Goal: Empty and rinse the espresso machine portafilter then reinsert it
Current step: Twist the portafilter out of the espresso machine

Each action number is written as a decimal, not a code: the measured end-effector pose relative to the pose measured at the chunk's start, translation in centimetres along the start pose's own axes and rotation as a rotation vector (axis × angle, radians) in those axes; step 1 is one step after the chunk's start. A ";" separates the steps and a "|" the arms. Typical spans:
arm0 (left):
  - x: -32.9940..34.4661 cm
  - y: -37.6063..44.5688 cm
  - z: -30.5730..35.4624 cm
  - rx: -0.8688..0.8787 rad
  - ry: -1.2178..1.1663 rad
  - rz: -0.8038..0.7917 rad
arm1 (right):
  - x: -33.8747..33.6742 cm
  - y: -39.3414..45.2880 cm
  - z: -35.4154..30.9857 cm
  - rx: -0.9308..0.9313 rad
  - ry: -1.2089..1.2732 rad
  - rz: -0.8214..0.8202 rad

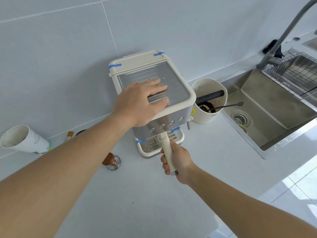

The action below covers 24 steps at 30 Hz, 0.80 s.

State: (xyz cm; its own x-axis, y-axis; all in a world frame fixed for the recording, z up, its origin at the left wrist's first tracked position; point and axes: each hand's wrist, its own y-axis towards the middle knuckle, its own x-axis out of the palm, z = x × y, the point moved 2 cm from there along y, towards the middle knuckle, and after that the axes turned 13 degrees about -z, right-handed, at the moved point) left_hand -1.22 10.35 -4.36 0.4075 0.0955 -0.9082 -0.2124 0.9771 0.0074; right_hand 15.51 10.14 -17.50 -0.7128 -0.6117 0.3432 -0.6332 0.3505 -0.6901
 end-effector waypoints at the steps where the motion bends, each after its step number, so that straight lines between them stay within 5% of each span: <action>1: 0.0 0.0 0.0 -0.001 0.002 -0.001 | 0.0 0.0 0.0 -0.001 0.004 -0.001; 16: -0.1 -0.2 0.5 -0.037 0.019 -0.008 | 0.0 0.3 0.5 -0.044 0.028 0.007; 24: -0.2 -0.4 0.7 -0.048 -0.005 -0.012 | 4.1 1.2 2.0 -0.127 0.234 0.011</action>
State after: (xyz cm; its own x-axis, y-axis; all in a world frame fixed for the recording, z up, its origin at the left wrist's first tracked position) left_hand -0.62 10.08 -3.88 0.4148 0.0845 -0.9060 -0.2498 0.9680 -0.0241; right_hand 12.45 6.57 -18.18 -0.7607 -0.4322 0.4842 -0.6474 0.4515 -0.6140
